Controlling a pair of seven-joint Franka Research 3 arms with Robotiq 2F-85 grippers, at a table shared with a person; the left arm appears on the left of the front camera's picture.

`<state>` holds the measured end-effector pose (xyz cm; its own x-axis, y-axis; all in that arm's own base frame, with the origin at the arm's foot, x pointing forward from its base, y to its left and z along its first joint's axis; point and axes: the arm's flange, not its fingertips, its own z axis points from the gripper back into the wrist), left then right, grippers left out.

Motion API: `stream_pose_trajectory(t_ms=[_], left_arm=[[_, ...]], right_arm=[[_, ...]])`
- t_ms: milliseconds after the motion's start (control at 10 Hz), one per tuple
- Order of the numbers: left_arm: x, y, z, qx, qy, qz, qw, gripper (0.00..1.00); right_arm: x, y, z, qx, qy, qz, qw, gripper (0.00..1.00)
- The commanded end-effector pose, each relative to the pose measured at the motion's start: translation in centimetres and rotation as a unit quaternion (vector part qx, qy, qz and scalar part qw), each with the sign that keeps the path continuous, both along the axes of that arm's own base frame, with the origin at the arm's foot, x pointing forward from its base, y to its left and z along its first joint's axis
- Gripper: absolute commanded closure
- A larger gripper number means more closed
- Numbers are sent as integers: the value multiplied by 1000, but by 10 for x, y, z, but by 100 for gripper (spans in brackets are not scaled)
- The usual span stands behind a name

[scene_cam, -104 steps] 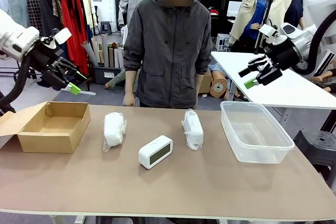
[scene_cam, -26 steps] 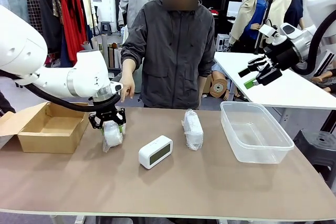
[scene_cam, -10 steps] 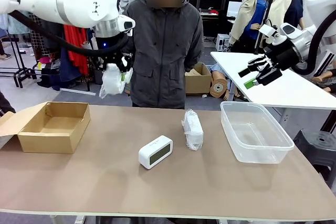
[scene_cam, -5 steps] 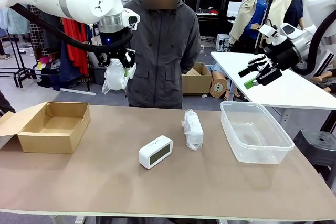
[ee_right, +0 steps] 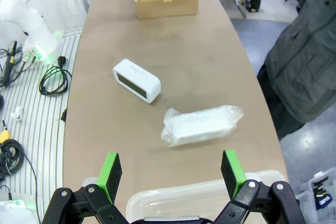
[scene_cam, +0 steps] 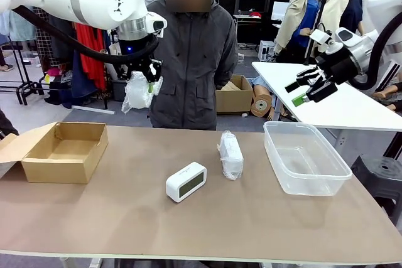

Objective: Separate and place wrapped and unwrapped clocks.
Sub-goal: If the picked Digital clock is wrapped, place it in the Package Box ; if not, place it in the Organizing box.

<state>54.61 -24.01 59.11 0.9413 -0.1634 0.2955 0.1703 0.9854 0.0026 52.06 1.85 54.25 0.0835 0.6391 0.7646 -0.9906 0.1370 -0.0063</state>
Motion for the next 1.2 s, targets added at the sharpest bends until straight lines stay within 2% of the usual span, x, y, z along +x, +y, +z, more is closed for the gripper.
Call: stream_pose_trajectory(t_ms=[0, 1100], left_arm=[[-1, 3, 4, -4, -1, 3, 1000, 100], [-1, 3, 4, -4, -1, 3, 1000, 100]], right_arm=[[-1, 0, 1, 0, -2, -1, 1000, 0], [-1, 0, 1, 0, -2, -1, 1000, 0]])
